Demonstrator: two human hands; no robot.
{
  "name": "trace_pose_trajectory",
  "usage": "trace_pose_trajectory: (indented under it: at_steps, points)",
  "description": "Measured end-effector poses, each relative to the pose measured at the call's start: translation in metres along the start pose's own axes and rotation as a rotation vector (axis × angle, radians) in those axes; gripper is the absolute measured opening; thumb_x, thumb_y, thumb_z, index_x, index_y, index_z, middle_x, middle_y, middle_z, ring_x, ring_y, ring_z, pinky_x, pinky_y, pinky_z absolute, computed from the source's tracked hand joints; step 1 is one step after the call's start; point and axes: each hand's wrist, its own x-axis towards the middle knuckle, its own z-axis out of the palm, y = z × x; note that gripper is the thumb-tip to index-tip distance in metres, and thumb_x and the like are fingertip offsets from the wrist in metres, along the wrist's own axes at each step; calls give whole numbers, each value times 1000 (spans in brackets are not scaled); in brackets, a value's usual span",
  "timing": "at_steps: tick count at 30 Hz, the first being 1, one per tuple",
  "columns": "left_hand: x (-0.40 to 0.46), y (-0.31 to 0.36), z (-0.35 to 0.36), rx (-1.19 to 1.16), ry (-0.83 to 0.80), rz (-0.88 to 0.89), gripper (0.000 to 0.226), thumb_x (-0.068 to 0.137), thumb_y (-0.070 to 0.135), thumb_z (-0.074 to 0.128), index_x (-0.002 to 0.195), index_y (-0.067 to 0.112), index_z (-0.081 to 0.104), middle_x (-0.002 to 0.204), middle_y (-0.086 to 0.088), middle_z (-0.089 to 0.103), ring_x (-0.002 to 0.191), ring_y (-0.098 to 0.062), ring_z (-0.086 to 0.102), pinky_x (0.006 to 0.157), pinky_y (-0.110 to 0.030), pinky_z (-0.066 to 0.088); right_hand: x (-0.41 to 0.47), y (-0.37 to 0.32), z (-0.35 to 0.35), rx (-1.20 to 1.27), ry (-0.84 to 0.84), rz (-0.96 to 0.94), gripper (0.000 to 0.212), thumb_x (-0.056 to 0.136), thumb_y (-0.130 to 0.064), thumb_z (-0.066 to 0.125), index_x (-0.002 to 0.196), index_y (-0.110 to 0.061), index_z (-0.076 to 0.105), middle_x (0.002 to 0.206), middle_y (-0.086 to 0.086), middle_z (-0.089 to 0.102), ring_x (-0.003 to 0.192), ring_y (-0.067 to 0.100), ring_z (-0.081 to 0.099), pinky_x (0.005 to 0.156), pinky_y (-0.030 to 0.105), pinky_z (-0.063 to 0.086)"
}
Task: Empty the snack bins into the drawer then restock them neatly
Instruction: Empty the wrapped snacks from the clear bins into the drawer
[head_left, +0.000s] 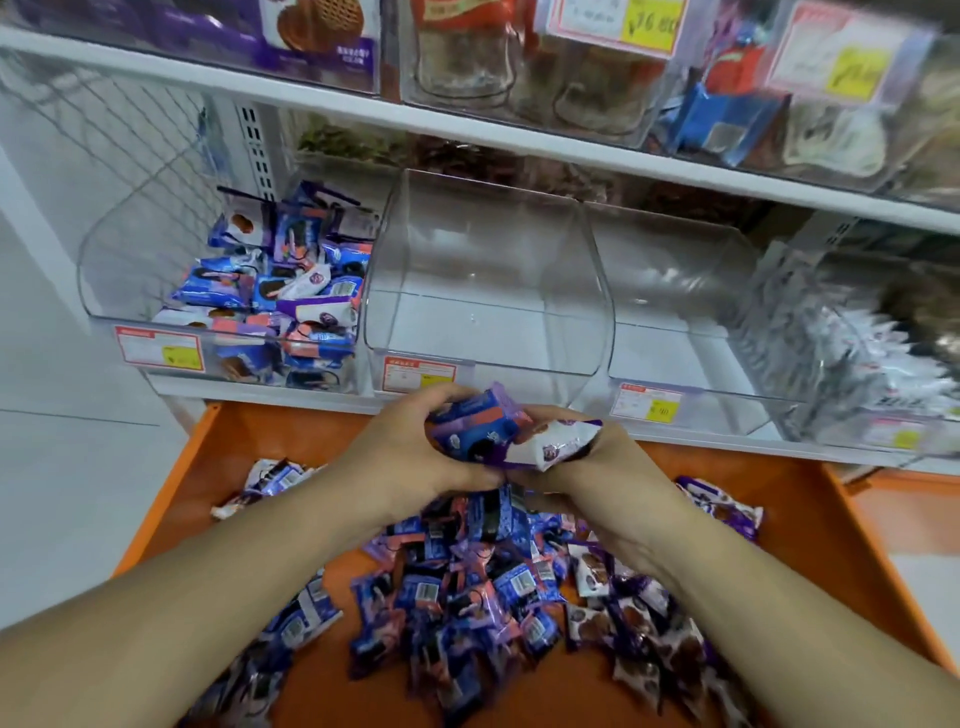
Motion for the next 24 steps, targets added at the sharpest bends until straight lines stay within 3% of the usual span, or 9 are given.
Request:
trace_pose_trajectory:
  at_steps: [2, 4, 6, 8, 11, 15, 19, 22, 24]
  points:
    - [6, 0, 6, 81, 19, 24, 69, 68, 18, 97, 116, 45, 57, 106, 29, 60, 84, 28, 55, 67, 3, 43, 0, 2, -16, -100, 66, 7, 30, 84, 0, 83, 106, -19, 81, 102, 6, 81, 102, 28, 76, 92, 45, 63]
    - [10, -5, 11, 163, 16, 32, 66, 71, 21, 96, 116, 45, 55, 107, 29, 59, 84, 29, 53, 68, 3, 42, -4, 0, -34, -209, 98, 18, 23, 84, -7, 85, 102, -20, 82, 99, -1, 81, 99, 17, 77, 91, 36, 61]
    - [12, -12, 18, 201, 3, 21, 67, 72, 24, 95, 125, 42, 57, 115, 27, 62, 95, 24, 56, 84, -1, 45, -9, -4, -50, -313, 89, 39, 23, 85, -12, 86, 104, -22, 82, 99, -7, 81, 95, 7, 75, 90, 31, 56]
    - [15, -19, 23, 211, -20, 1, 85, 73, 28, 94, 144, 45, 50, 134, 26, 57, 115, 12, 57, 103, -17, 46, -14, -7, -65, -410, 93, 53, 24, 83, -18, 88, 105, -25, 82, 99, -12, 80, 96, 3, 75, 95, 30, 55]
    - [16, -22, 25, 326, -58, -8, 94, 76, 32, 91, 151, 54, 39, 146, 27, 44, 119, 1, 55, 91, -11, 45, -19, -7, -81, -574, 126, 65, 26, 78, -33, 91, 102, -31, 81, 96, -19, 79, 95, 0, 73, 95, 29, 55]
    - [14, -21, 28, 424, -115, 49, 85, 79, 38, 87, 146, 62, 40, 153, 22, 48, 139, -2, 48, 113, -36, 46, -25, 3, -103, -856, 205, 129, 28, 74, -34, 91, 98, -29, 77, 93, -14, 78, 91, 3, 72, 87, 29, 58]
    - [6, -11, 30, 474, -172, 116, 70, 86, 36, 82, 140, 63, 46, 138, 38, 53, 128, 8, 52, 109, -29, 48, -33, 14, -146, -1133, 229, 315, 22, 78, -23, 85, 84, -26, 64, 86, -4, 71, 85, 14, 67, 64, 22, 51]
    - [-2, 3, 27, 521, -176, 140, 63, 86, 40, 80, 136, 63, 48, 129, 39, 55, 116, 6, 58, 101, -29, 52, -37, 28, -190, -1211, 279, 570, 31, 82, -25, 80, 105, -13, 64, 102, 7, 69, 93, 26, 67, 73, 35, 55]
    - [-5, 13, 24, 567, -175, 159, 59, 86, 44, 79, 132, 64, 49, 124, 39, 54, 107, 8, 59, 90, -22, 49, -38, 31, -205, -1191, 340, 614, 33, 83, -28, 77, 106, -8, 63, 100, 8, 69, 87, 24, 67, 69, 34, 54]
